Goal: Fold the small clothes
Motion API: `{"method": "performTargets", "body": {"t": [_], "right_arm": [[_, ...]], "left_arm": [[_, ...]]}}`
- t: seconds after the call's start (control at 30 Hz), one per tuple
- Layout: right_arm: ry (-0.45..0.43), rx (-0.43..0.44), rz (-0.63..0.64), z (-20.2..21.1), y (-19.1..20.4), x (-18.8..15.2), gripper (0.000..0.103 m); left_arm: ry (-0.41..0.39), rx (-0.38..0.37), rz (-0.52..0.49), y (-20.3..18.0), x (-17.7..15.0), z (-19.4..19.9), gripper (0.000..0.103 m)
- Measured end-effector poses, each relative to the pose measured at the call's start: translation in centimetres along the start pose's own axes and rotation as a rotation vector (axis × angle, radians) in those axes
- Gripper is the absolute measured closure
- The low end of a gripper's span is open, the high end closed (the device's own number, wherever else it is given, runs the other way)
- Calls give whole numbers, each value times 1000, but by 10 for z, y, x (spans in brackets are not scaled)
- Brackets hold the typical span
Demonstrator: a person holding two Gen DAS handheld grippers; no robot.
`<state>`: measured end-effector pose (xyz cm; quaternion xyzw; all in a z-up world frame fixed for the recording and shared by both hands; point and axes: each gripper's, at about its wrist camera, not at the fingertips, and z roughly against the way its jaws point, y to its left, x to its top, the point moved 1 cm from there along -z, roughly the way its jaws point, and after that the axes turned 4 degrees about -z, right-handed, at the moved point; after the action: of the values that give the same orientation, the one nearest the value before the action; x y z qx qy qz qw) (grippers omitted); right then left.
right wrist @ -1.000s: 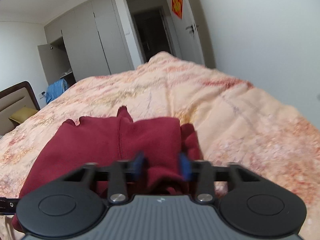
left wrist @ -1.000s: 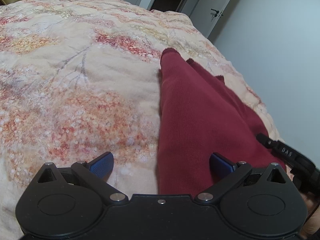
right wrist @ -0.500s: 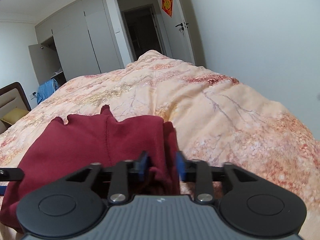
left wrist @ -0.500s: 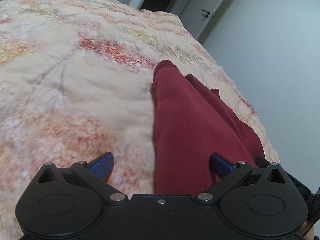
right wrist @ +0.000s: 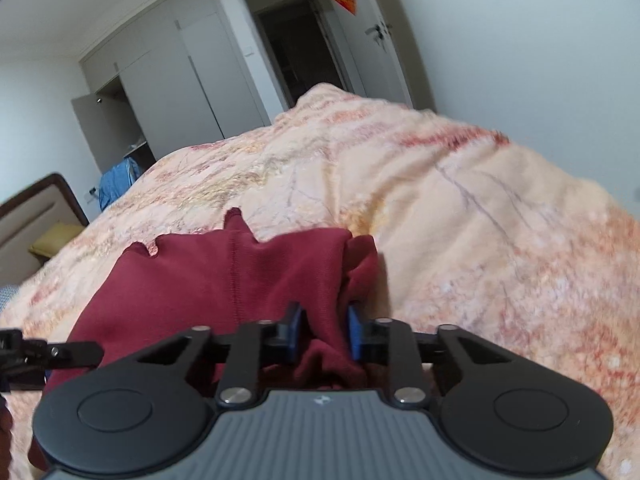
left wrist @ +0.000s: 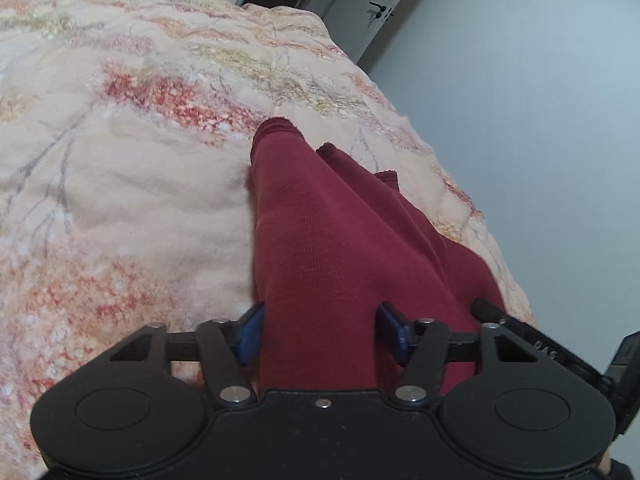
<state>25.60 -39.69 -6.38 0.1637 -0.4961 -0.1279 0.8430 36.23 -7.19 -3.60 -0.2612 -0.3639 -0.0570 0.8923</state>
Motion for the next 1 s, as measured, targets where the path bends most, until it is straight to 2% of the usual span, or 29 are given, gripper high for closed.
{"method": "performTargets", "body": {"t": [0.07,0.17,0.3,0.47,0.63,0.73,0.8,0.9,1.0], "right_arm": [[-22,6,28,5,7,2,85],[-52,23,69,13,20,7,87],[-111,74,167,22,50,16,87],[-172,160,302,23,101,22,87],[-186,261,322,-6,150,27,87],[-158,304,326,-34,180,28,87],[-117,323,320,-53,196,24,87],[-68,306,329,-76,208,15,87],[-54,251,325,-84,204,8,87]], "left_arm": [[-11,15,-13,-2,2,4,63],[-39,9,-12,-1,7,13,70],[-87,8,-27,1,18,29,73],[-204,128,-99,8,36,64,73],[-288,285,-112,37,53,94,73],[-285,351,-64,61,57,100,72],[-260,367,-24,77,55,99,72],[-219,378,21,95,44,92,71],[-210,386,37,102,32,89,66]]}}
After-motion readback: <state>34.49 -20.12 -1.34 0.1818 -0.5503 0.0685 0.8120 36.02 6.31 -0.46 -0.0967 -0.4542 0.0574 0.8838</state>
